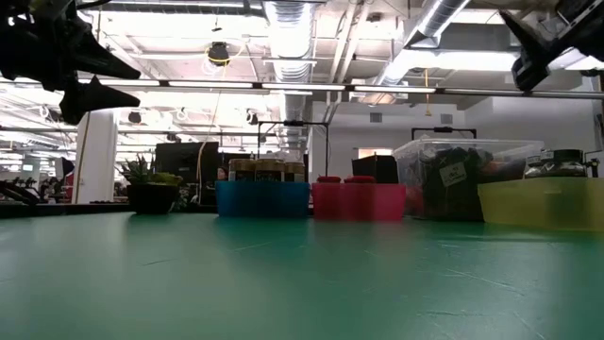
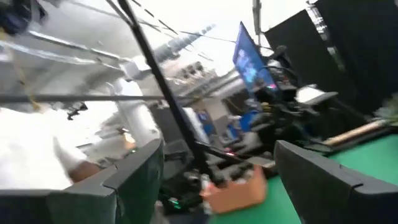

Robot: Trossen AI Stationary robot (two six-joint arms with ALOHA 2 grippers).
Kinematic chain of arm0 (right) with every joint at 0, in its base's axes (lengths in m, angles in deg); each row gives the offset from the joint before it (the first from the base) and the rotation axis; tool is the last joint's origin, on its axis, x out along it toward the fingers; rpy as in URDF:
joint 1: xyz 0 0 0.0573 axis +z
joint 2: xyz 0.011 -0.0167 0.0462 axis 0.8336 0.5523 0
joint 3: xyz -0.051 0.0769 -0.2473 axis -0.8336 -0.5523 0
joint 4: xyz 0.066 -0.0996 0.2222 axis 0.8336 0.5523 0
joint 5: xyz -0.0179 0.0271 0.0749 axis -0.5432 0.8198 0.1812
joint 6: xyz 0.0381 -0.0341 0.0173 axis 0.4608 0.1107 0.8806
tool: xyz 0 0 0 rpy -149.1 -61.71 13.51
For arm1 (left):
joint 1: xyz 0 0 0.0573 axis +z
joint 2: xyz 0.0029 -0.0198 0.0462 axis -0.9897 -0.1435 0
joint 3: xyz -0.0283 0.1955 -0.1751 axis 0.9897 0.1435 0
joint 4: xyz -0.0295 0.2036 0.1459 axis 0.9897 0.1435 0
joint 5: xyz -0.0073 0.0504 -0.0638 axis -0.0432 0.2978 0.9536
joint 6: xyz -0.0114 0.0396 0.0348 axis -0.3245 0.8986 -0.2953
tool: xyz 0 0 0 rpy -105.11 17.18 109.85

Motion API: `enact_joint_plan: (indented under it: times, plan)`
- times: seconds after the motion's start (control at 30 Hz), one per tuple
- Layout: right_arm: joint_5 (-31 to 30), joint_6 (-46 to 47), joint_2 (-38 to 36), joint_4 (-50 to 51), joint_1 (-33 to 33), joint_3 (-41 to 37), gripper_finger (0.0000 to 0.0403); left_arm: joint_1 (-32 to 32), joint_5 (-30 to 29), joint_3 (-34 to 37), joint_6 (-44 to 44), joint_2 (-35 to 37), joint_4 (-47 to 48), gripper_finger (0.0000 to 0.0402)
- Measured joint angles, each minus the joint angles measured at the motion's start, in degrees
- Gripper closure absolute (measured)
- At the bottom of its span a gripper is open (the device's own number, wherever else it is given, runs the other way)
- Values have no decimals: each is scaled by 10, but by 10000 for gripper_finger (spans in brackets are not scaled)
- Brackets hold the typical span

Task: Sort spices by type
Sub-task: Return to Home Position

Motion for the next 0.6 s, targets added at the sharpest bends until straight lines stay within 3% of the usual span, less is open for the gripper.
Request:
enact_joint_plan:
  times: [0.17, 0.3, 0.43, 0.6]
  plan:
    - [-8, -75, -3, 23, -13, 0, 74, 0, 4, 0, -8, 0, 7, 159]
    - [-9, -150, -2, 101, -23, 0, 74, 0, 4, 0, -10, 0, 9, 159]
    - [-9, -156, -2, 203, -24, 0, 74, 0, 4, 0, -10, 0, 19, 159]
    - [-8, -157, 11, 208, -24, 0, 74, 0, 4, 0, 5, 0, 26, 159]
